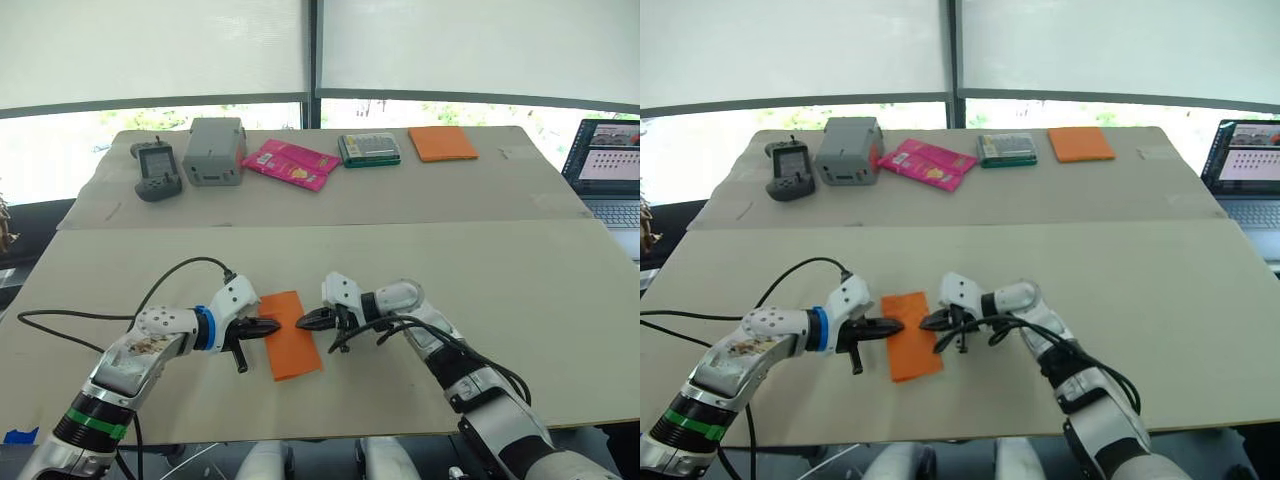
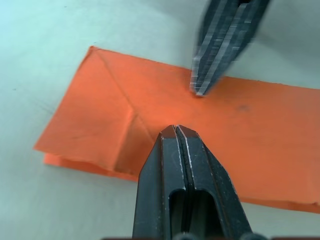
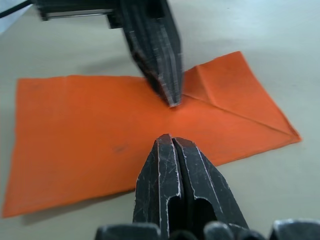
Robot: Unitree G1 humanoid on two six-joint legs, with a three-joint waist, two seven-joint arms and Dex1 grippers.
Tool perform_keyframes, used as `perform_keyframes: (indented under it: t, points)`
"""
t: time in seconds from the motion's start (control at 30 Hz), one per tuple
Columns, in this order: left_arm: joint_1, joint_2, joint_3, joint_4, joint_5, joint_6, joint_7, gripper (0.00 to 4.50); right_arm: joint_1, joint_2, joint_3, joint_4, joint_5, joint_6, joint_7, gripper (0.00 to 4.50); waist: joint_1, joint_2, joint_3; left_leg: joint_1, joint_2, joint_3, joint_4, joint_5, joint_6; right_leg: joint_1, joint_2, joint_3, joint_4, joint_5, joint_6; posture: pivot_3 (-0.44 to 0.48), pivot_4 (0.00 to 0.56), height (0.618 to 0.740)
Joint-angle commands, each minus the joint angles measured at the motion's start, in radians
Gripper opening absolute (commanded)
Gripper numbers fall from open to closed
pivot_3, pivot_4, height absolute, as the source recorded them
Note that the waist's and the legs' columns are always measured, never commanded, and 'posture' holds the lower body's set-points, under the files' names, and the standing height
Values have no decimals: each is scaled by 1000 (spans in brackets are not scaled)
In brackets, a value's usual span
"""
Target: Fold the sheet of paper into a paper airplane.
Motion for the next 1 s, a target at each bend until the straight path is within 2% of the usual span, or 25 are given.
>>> perform_keyframes:
  t: [0.03, 0.37, 0.47, 0.67, 0.83, 1.0]
  points:
    - [11, 14, -5, 30, 40, 7, 8, 0, 51, -24, 25, -109, 19, 66, 33, 63, 1, 0, 0, 0, 0, 0, 0, 0, 0, 0, 0, 0, 0, 0, 0, 0, 150, 740]
    - [12, 8, -25, 28, 48, 5, -6, 0, 170, -104, 57, -311, 79, 194, 94, 63, 4, 0, 0, 0, 0, 0, 0, 0, 0, 0, 0, 0, -1, 0, 0, 0, 150, 740]
    - [5, 14, -26, 33, 50, 2, -15, 0, 231, -138, 12, -391, 179, 278, 124, 63, 7, 0, 0, 0, 0, 0, 0, 0, 0, 1, 0, 0, -1, 0, 0, 0, 150, 740]
    - [0, 19, -15, 52, 53, -9, -27, 0, 283, -193, -5, -462, 234, 353, 102, 63, 11, 0, 0, 0, 0, 0, 1, 0, 0, 2, 0, 0, -2, 0, 0, 0, 150, 740]
    - [7, 34, 106, -7, -88, 50, -95, 0, 275, -211, -101, -584, 374, 508, 67, 63, 10, -1, 1, -4, 0, 0, 2, 0, 0, -1, 0, 0, -1, 0, 0, 0, 150, 740]
    - [39, 105, 281, -58, -237, 101, -176, 0, 296, -301, -174, -727, 482, 638, 49, 63, 15, -2, 2, -6, 0, -1, 2, 0, 0, -3, -1, -2, -2, 0, 0, 0, 150, 740]
